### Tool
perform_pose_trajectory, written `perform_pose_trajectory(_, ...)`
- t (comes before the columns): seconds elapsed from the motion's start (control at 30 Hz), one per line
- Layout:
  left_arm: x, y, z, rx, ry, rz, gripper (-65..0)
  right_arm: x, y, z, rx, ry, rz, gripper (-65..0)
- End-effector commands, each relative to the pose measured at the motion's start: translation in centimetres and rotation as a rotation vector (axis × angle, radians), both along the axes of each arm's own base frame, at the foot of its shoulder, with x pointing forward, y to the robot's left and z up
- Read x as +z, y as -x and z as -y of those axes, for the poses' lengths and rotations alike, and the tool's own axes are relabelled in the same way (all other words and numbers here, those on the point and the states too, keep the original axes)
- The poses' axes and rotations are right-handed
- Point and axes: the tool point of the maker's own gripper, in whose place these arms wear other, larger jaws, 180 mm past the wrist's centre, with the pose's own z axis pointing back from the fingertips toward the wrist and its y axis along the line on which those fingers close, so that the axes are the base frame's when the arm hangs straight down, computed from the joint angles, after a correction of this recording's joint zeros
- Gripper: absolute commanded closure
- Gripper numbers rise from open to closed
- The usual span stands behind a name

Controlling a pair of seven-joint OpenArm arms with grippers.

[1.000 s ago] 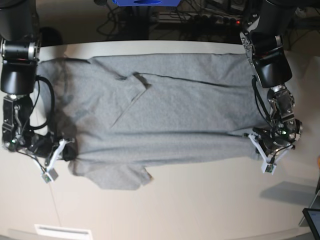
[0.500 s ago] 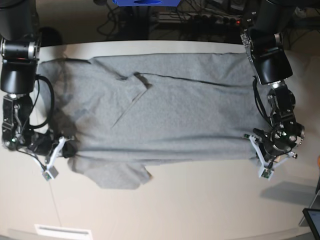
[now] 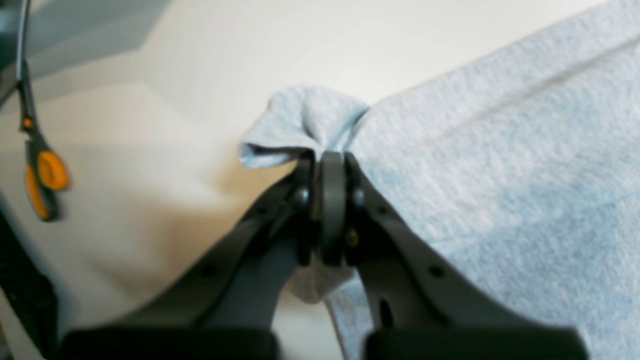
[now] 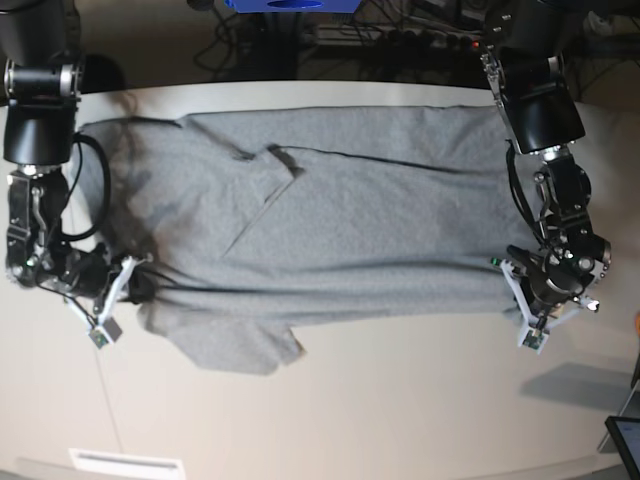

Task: Fold the T-shirt properly
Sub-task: 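Lift the hem corners with both grippers toward the collar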

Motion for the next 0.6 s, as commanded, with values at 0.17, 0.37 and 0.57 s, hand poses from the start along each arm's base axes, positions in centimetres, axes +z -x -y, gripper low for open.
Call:
perform_pose_trajectory(0.17, 2.8, -0.2, -0.8, 0.009, -0.056, 0.043, 0.0, 3.3, -1.0, -0.2, 0.028, 0.015, 0.102, -0.7)
perform_pose_trajectory(0.37, 2.5, 1.1, -0.7, 0.006, -0.082, 0.027, 0.0, 3.6, -0.1, 0.8, 0.001, 0.021, 0.117, -0.7)
perform_pose_trajectory(0.57, 2.2, 1.7, -0.6, 0.000, -0.089, 0.020, 0.0, 4.2, 0.8, 1.6, -0.007, 0.054, 0.120, -0.7)
